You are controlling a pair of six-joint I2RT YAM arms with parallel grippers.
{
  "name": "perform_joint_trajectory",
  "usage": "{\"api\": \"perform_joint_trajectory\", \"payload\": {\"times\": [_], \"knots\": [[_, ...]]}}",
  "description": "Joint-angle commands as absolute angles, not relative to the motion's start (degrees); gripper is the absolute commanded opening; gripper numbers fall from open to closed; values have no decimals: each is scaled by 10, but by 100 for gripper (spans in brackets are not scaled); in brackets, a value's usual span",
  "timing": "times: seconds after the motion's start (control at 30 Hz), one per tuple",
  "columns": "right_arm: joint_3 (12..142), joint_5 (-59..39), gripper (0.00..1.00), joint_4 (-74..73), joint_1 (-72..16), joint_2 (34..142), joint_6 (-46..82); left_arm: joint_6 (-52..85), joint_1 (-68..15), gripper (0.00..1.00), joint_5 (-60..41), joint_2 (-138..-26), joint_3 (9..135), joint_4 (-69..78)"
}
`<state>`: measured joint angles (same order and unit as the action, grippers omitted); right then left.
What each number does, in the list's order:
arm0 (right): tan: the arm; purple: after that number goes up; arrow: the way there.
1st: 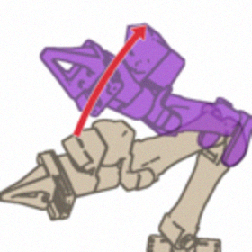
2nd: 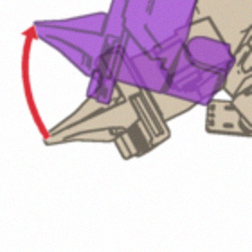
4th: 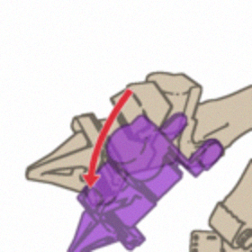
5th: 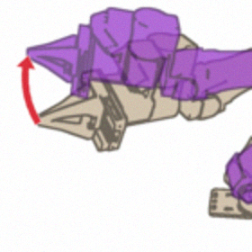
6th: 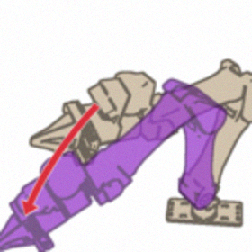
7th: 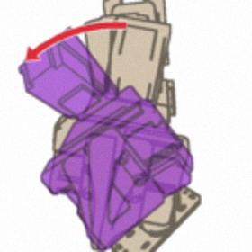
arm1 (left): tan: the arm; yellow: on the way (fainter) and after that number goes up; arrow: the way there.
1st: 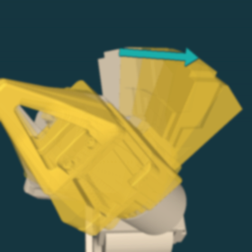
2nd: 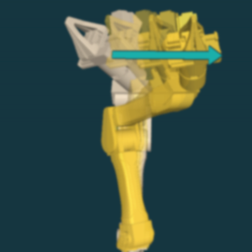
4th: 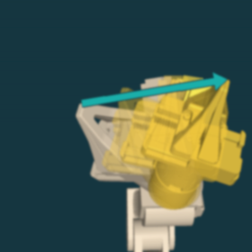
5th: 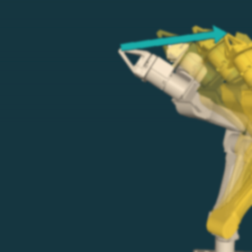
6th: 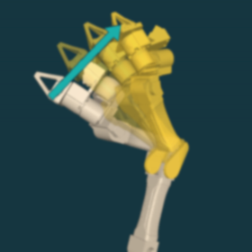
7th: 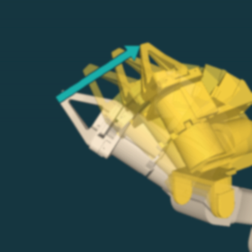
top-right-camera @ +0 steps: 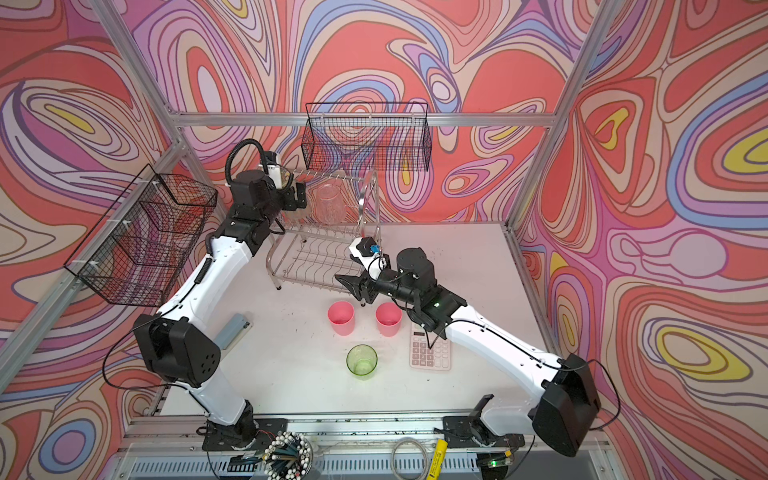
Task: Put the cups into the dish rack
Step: 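Lower the green cup into the upper rack tier with the left gripper, then open and withdraw the left gripper while the right gripper lowers over a pink cup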
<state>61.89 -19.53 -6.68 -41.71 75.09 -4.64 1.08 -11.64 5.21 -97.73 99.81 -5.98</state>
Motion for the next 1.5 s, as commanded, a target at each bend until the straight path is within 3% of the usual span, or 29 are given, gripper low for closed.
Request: {"api": "perform_joint_trajectory", "payload": {"times": [0.0,0.3,1.03,1.47], "knots": [[612,-189,68,-71,-419,734,-37,11,-117,100,55,-937,994,-62],[600,-183,68,-58,-419,720,-21,46,-118,100,67,-866,965,-121],[489,-94,65,-47,-419,657,65,152,-128,95,113,-585,763,-351],[507,51,60,116,-419,677,139,139,-133,95,19,-534,678,-397]]}}
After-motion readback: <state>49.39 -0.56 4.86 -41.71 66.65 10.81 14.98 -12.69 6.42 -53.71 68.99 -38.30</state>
